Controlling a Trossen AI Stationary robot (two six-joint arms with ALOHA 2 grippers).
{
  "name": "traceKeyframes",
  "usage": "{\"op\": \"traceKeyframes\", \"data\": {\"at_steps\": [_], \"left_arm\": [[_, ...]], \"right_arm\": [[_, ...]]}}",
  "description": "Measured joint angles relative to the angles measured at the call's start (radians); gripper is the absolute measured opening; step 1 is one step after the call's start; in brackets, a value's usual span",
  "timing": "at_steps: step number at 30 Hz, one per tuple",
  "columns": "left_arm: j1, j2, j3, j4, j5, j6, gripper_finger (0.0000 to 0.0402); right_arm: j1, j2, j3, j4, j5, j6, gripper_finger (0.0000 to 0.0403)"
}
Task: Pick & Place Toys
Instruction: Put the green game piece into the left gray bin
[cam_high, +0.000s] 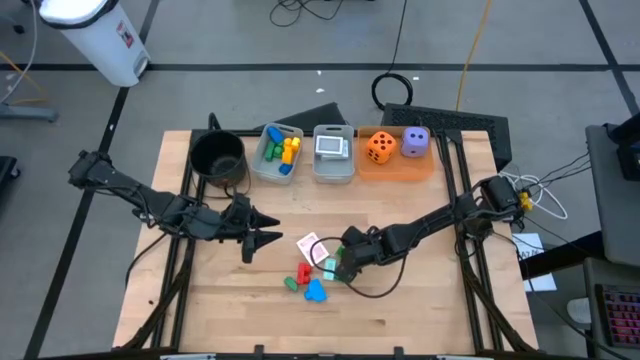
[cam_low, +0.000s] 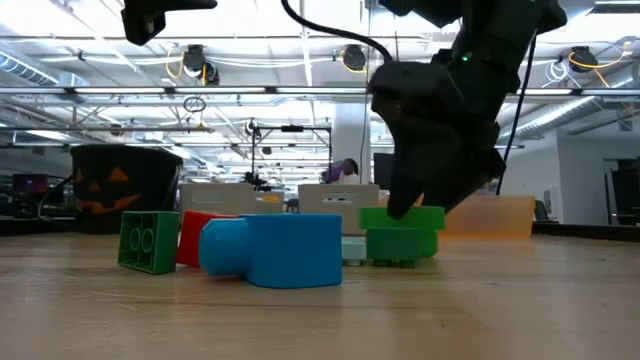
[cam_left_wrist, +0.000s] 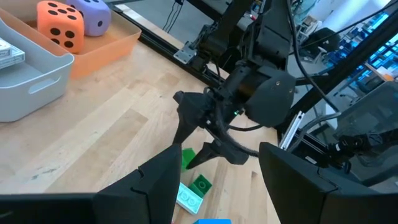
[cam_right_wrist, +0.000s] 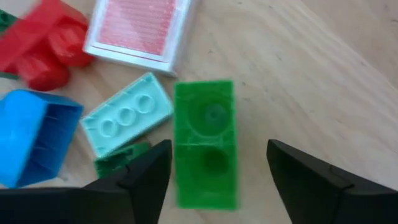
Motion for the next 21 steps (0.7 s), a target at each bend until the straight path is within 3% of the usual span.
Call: {"op": "traceKeyframes", "data": {"at_steps": [12, 21], "left_arm": [[0.000, 0.000, 0.000, 0.000, 0.001, -0.001, 0.0223], [0.000, 0.000, 0.000, 0.000, 0.001, 0.000, 0.0223]], "right_arm": [[-0.014, 0.000, 0.000, -0.001, 0.000, 0.006, 0.0110], [-0.014, 0.000, 0.001, 0.006, -0.002, -0.014, 0.0101]]}}
